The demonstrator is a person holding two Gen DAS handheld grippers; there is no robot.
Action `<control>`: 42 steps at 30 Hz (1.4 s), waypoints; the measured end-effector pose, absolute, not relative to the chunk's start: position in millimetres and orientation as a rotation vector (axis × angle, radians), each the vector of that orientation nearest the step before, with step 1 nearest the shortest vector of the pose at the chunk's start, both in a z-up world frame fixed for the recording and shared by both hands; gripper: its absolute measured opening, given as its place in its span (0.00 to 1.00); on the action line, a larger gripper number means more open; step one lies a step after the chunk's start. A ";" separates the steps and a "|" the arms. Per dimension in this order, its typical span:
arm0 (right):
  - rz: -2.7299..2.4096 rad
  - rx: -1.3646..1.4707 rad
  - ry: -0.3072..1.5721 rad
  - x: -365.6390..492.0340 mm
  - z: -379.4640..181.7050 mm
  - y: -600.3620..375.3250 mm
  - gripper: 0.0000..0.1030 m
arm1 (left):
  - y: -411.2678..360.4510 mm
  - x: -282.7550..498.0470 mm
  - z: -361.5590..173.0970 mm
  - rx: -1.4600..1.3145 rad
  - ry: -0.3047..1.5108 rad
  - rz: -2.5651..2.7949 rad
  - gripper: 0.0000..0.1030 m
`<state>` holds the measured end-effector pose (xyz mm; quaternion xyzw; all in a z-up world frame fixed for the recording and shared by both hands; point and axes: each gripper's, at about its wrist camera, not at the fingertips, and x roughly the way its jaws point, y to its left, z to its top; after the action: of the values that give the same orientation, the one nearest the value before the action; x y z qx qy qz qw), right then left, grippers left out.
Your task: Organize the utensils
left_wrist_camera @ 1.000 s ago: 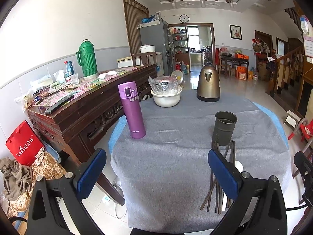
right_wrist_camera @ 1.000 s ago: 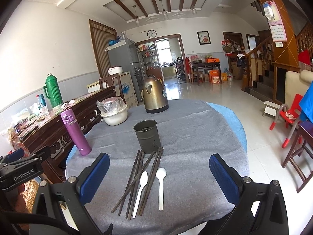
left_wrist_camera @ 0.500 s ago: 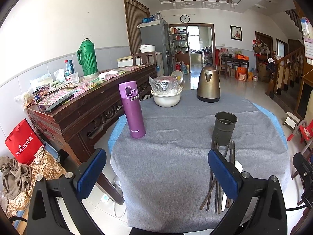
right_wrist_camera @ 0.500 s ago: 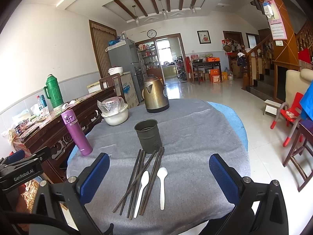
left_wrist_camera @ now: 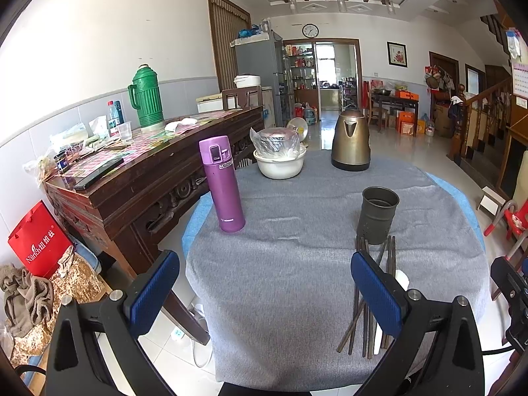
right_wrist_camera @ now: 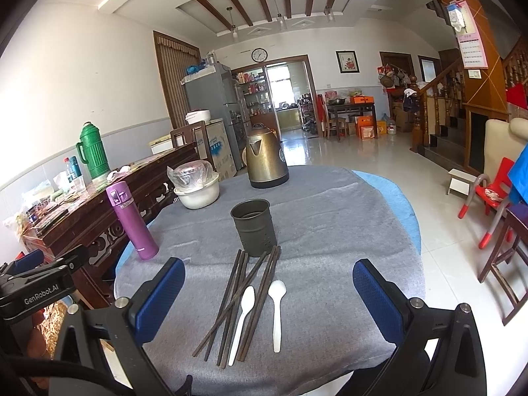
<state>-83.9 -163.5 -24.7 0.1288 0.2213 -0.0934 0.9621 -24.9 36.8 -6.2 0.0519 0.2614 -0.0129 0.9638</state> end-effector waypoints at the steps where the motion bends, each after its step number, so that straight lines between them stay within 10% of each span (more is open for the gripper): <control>1: -0.189 0.259 0.448 -83.6 -24.5 -163.2 1.00 | 36.6 -24.9 -6.3 0.105 0.529 -0.026 1.00; 42: -0.180 0.282 0.491 -74.6 -37.5 -164.6 1.00 | 39.9 -16.9 -25.8 0.100 0.599 -0.039 1.00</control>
<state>-74.6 -164.6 -37.5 0.1388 0.2417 -0.0887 0.9563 -16.9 39.9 -25.8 0.0493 0.2949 -0.0193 0.9540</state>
